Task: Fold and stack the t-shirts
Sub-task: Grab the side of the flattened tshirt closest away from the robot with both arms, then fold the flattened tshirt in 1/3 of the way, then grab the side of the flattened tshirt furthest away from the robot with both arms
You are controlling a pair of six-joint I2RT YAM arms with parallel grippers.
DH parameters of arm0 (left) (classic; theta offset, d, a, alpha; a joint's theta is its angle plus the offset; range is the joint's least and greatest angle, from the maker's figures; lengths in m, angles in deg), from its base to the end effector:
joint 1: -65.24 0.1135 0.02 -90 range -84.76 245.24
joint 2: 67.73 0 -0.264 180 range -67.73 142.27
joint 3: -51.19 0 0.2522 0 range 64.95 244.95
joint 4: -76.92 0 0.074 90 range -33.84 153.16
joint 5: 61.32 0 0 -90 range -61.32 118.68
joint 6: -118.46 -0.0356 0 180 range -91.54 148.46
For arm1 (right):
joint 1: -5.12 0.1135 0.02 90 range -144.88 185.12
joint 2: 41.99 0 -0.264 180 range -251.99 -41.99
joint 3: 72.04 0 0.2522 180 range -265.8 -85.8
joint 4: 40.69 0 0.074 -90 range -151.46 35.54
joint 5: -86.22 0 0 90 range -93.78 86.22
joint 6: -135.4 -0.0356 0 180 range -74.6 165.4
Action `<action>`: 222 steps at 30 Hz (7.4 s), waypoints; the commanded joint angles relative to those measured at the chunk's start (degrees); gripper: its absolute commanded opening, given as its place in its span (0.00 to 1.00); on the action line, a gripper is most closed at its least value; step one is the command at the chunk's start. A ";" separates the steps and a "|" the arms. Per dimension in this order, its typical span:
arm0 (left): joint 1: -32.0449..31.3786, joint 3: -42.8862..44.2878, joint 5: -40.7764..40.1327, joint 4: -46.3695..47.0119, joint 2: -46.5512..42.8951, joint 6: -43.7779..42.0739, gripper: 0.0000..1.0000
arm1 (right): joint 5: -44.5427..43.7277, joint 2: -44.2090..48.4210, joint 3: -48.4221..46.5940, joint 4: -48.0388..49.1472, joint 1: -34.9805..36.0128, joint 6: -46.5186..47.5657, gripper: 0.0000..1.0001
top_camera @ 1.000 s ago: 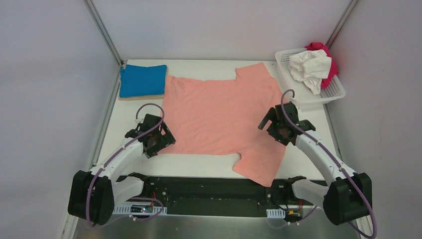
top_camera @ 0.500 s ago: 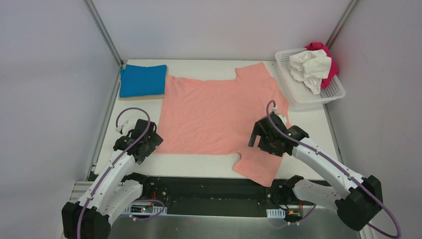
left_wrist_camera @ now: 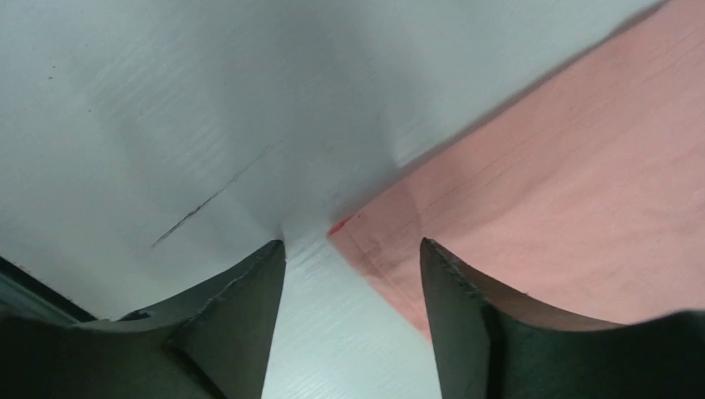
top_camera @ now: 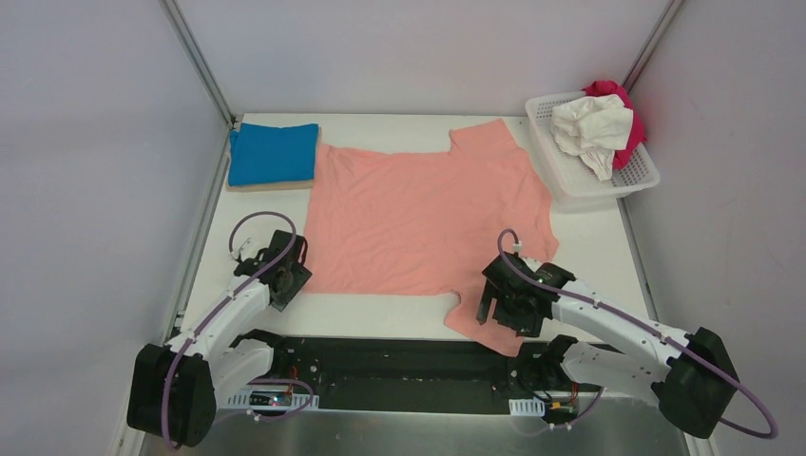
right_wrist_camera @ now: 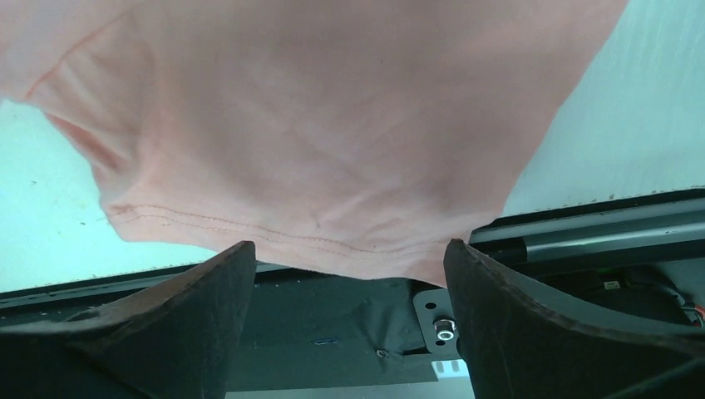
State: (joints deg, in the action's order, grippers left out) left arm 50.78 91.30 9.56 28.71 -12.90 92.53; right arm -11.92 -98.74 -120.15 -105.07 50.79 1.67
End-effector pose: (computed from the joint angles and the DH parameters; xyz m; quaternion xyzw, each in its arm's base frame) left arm 0.1587 -0.0289 0.1694 -0.4375 0.8540 -0.0211 0.2809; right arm 0.1130 0.1084 0.1919 -0.0062 0.9866 0.0537 0.1541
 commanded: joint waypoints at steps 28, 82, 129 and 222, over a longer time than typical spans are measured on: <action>0.92 -7.19 4.03 4.59 -6.83 2.44 0.00 | 0.56 -6.88 -4.47 -8.60 3.54 -9.16 0.00; 3.61 24.34 -4.47 11.52 23.50 -10.15 0.00 | -3.33 -36.71 -42.28 11.61 -27.03 14.76 0.02; 1.80 25.64 22.23 17.33 38.58 -25.13 0.99 | 15.42 -44.18 -32.70 34.08 -31.91 17.82 0.99; 6.29 51.66 9.67 5.60 45.83 -29.50 0.98 | -5.68 -16.10 -27.43 27.19 -32.26 21.07 0.99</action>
State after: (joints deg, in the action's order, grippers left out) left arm 54.50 135.32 21.76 39.31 25.22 65.67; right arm -15.39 -107.77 -139.53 -82.14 18.99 18.30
